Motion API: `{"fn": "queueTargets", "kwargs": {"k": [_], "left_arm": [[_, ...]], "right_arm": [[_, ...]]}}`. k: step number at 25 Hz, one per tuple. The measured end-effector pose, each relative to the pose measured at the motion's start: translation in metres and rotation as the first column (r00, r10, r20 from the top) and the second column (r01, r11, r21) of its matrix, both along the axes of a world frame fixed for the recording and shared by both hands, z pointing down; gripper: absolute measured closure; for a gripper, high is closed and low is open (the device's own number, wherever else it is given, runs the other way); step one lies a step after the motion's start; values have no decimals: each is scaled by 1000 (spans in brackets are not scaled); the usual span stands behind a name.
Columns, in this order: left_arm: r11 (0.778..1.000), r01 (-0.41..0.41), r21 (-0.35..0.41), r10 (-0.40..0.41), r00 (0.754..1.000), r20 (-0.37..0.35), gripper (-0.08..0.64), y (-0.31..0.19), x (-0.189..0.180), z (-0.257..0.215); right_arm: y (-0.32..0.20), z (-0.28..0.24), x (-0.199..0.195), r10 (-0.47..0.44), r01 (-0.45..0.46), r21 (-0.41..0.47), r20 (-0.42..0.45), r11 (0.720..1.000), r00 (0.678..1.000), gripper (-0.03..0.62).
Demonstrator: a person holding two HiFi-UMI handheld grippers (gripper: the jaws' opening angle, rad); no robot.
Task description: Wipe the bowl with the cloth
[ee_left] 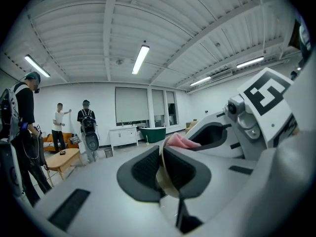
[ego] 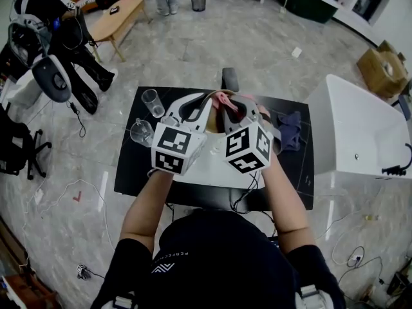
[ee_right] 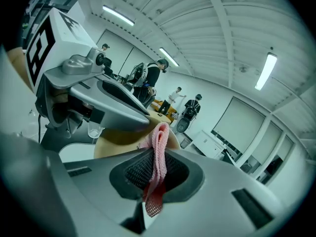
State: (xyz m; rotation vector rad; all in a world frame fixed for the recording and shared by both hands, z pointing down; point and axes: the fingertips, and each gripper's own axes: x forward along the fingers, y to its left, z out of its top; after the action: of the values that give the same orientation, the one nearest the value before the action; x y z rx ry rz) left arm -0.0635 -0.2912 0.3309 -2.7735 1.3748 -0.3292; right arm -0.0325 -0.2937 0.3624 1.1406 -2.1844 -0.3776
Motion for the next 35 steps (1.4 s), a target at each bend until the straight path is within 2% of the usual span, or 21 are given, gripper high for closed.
{"fn": "queueTargets", "kwargs": {"k": [9,19,24,30,35], "left_arm": [[999,-21,-39,20,999,-29,531,3,-2,8],[998,-44,-50,42,998,-44,531,3,-1,14],[998,-43,-40,42,998,-38,531,3,-1,15],[999,-40,-30,39,999,-18,532,2,-2,18],[999,-28,-28,28,1000,-5,534,1,-4,21]], "right_arm": [[3,18,-7,-22,20,-37,-49,999,999,543],[14,37,-18,-106,95,-108,-95,990,990,543],[26,49,-30,-199,180,-145,-129,973,971,543],[35,56,-33,-263,236,-178,-151,955,953,543],[43,56,-35,-308,280,-196,-126,940,943,543]]}}
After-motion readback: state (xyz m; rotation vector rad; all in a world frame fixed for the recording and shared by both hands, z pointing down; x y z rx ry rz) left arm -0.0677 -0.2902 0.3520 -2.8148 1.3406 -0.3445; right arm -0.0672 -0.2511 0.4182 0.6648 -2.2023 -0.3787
